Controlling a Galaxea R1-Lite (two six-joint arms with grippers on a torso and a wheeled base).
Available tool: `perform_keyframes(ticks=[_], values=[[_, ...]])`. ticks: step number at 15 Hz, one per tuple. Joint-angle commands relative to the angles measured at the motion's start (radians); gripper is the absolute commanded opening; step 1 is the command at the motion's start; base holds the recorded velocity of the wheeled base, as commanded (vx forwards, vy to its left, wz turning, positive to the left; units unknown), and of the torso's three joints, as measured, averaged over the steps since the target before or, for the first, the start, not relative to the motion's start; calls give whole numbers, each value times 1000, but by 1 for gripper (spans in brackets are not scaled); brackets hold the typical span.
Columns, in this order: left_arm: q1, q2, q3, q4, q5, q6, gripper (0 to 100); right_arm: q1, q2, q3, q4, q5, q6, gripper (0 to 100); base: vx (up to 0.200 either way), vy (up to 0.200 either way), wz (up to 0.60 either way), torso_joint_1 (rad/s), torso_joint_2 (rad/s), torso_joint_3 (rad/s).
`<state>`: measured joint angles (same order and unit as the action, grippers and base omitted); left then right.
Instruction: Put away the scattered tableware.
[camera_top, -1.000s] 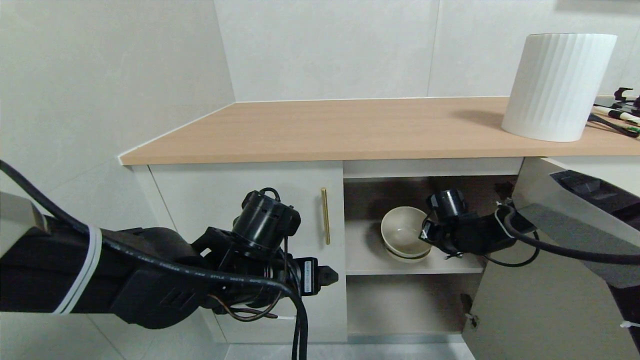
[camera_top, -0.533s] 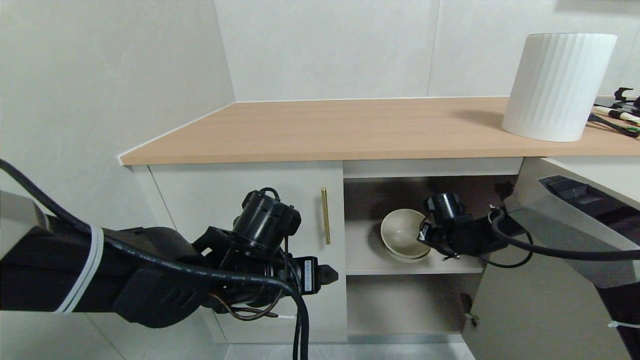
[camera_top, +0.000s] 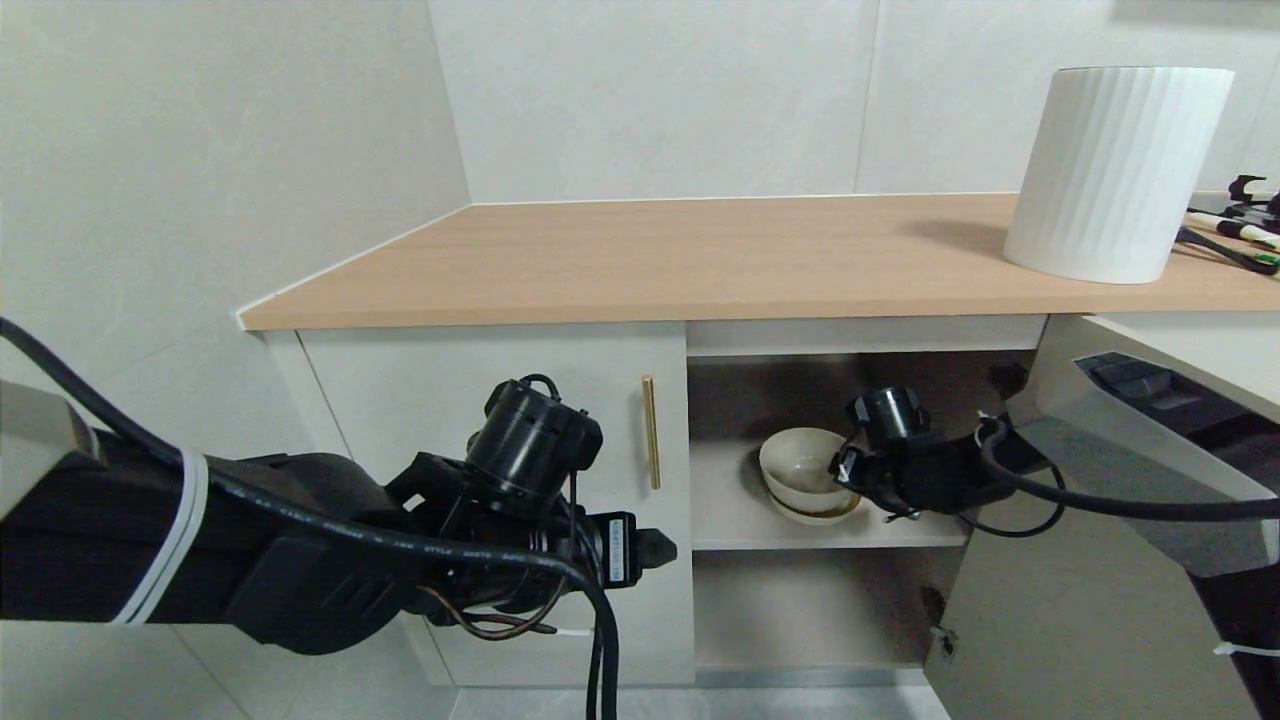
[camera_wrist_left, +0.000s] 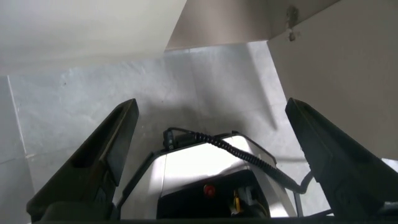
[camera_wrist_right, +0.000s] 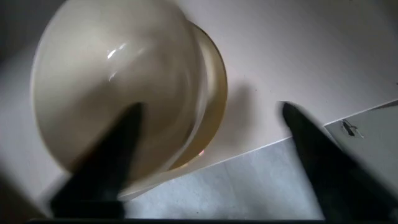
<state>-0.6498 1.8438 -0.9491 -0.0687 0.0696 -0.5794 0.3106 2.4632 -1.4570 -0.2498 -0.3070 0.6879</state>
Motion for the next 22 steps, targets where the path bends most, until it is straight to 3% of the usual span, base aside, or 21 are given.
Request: perform_keyframes(ticks=[1,5,10,11,13,16,18,22], values=[[4,-3,-2,0,1,-2,100,1,-9,4,3,0,-1,100,0,0,0,0,0,0],[21,-40,-2,0,6,0,100,7,-109,93,32,12,-5,100,0,0,0,0,0,0],[105,-307,61,10,10,16,100,94,-572,478,92,138,-136,100,0,0,0,0,0,0],[107,-319,66,10,10,21,100,97,-595,492,92,138,-143,100,0,0,0,0,0,0],[108,-471,136,37,9,55,100,142,-857,639,167,166,-191,100,0,0,0,0,0,0],[145,-557,231,33,9,110,100,159,-1060,670,336,221,-232,100,0,0,0,0,0,0],[173,-578,248,33,4,113,100,169,-1142,669,396,223,-232,100,0,0,0,0,0,0],[173,-574,242,30,7,116,100,197,-1224,665,440,217,-234,100,0,0,0,0,0,0]])
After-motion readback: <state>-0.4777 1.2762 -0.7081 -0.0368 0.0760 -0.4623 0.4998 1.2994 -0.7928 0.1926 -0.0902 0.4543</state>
